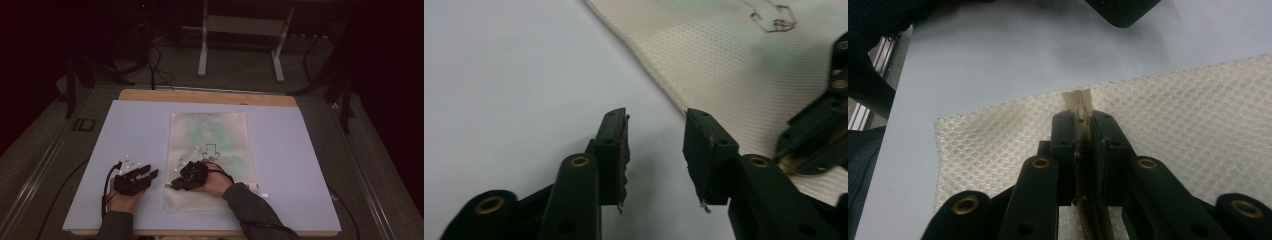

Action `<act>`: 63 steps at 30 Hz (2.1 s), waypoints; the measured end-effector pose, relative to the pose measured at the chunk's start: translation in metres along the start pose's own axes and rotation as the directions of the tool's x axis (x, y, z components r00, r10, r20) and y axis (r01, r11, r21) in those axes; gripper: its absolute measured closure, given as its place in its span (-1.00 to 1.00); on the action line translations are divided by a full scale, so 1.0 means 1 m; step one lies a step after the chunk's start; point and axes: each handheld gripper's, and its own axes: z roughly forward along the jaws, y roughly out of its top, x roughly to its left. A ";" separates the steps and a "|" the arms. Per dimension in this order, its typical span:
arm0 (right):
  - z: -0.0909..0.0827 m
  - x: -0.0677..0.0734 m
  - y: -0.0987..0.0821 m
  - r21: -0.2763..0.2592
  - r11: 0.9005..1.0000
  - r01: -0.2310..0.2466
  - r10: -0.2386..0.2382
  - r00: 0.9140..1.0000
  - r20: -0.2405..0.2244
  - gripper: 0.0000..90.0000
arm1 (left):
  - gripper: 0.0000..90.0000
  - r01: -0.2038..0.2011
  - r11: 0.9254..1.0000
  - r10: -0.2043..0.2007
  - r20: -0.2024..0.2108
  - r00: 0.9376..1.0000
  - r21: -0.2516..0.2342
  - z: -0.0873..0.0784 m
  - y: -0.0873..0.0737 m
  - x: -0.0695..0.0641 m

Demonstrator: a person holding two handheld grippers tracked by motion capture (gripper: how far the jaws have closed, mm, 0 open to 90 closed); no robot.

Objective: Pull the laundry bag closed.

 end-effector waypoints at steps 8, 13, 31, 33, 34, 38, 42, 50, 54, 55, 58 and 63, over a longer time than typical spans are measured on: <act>0.000 0.001 0.000 0.001 1.000 0.004 -0.004 1.000 0.004 0.81 | 0.49 -0.032 1.000 0.032 0.071 0.997 -0.002 -0.006 0.000 -0.012; 0.000 0.001 0.000 0.001 1.000 0.002 -0.002 1.000 0.004 0.81 | 0.56 -0.045 0.999 0.044 0.096 0.994 0.005 -0.006 -0.001 -0.019; 0.001 0.000 -0.002 -0.013 1.000 0.005 -0.005 1.000 0.004 0.82 | 0.97 -0.014 0.997 0.002 0.171 0.985 0.073 -0.001 -0.005 -0.030; 0.000 0.000 -0.002 -0.013 1.000 0.005 -0.005 1.000 0.003 0.81 | 0.97 -0.020 0.997 0.006 0.173 0.985 0.076 0.000 -0.005 -0.032; 0.001 0.000 -0.002 -0.013 1.000 0.006 -0.006 1.000 0.004 0.81 | 0.97 -0.023 0.997 0.010 0.174 0.985 0.077 0.000 -0.005 -0.032; 0.001 0.000 -0.002 -0.016 1.000 0.003 -0.003 1.000 0.004 0.81 | 0.97 -0.035 0.995 0.019 0.172 0.985 0.089 0.002 -0.005 -0.033; 0.000 0.001 -0.003 -0.015 1.000 0.000 0.000 1.000 0.004 0.82 | 0.97 -0.036 0.995 0.020 0.173 0.985 0.090 0.002 -0.005 -0.034; 0.000 0.000 -0.003 -0.018 1.000 -0.003 0.003 1.000 0.002 0.82 | 0.97 -0.037 0.995 0.021 0.173 0.985 0.090 0.002 -0.006 -0.034; 0.000 0.000 -0.003 -0.020 1.000 -0.005 0.005 1.000 0.000 0.82 | 0.97 -0.040 0.995 0.024 0.174 0.985 0.091 0.003 -0.006 -0.035; 0.001 0.000 -0.003 -0.020 1.000 -0.005 0.005 1.000 0.000 0.82 | 0.97 -0.042 0.995 0.025 0.175 0.984 0.093 0.003 -0.006 -0.036; 0.001 0.000 -0.003 -0.021 1.000 -0.006 0.006 1.000 0.000 0.82 | 0.97 -0.053 0.994 0.036 0.171 0.985 0.099 0.005 -0.005 -0.038; 0.001 0.000 -0.003 -0.019 1.000 -0.005 0.005 1.000 0.000 0.82 | 0.98 -0.049 0.993 0.030 0.174 0.984 0.103 0.006 -0.006 -0.038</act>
